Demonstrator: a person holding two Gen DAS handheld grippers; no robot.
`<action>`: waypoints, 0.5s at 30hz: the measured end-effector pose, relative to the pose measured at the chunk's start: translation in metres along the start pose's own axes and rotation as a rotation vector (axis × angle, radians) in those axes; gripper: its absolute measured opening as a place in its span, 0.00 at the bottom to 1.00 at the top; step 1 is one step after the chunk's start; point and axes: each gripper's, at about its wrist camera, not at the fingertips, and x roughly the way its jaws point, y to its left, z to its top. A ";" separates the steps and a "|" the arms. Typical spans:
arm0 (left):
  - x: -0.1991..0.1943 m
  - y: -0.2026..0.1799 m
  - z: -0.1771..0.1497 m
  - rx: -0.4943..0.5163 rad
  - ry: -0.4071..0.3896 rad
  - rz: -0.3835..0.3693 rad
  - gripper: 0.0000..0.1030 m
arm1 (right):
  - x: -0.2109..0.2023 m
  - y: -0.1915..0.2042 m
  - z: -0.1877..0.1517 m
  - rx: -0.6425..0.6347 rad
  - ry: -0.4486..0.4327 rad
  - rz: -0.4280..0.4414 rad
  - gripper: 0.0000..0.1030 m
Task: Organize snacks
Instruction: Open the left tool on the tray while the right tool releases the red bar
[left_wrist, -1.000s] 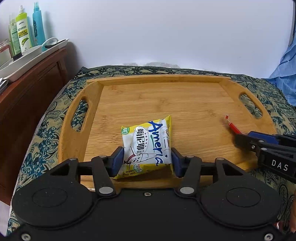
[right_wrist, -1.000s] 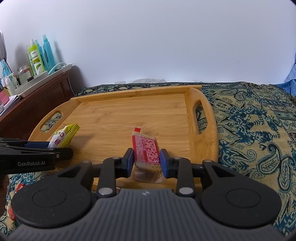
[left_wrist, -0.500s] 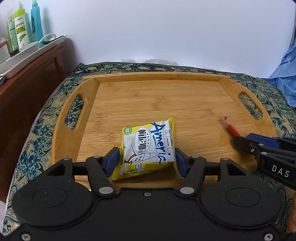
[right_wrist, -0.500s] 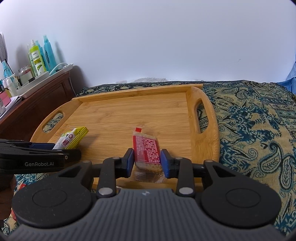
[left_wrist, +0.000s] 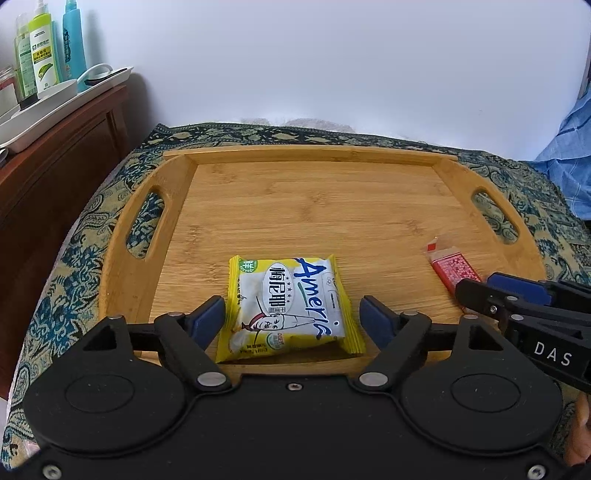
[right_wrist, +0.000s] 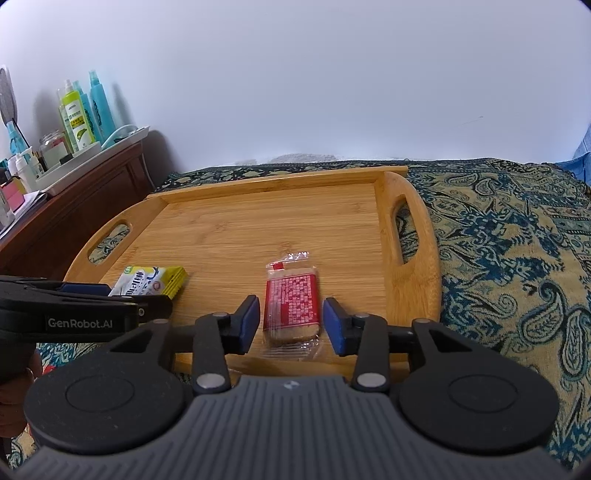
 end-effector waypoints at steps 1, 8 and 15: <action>-0.001 0.000 0.000 0.000 -0.002 -0.003 0.77 | -0.001 0.000 0.000 0.003 -0.002 0.001 0.59; -0.021 0.003 -0.003 0.003 -0.028 -0.010 0.79 | -0.015 -0.001 0.001 0.029 -0.035 0.023 0.65; -0.058 0.004 -0.019 0.039 -0.079 -0.021 0.89 | -0.045 0.000 -0.008 0.048 -0.094 0.050 0.74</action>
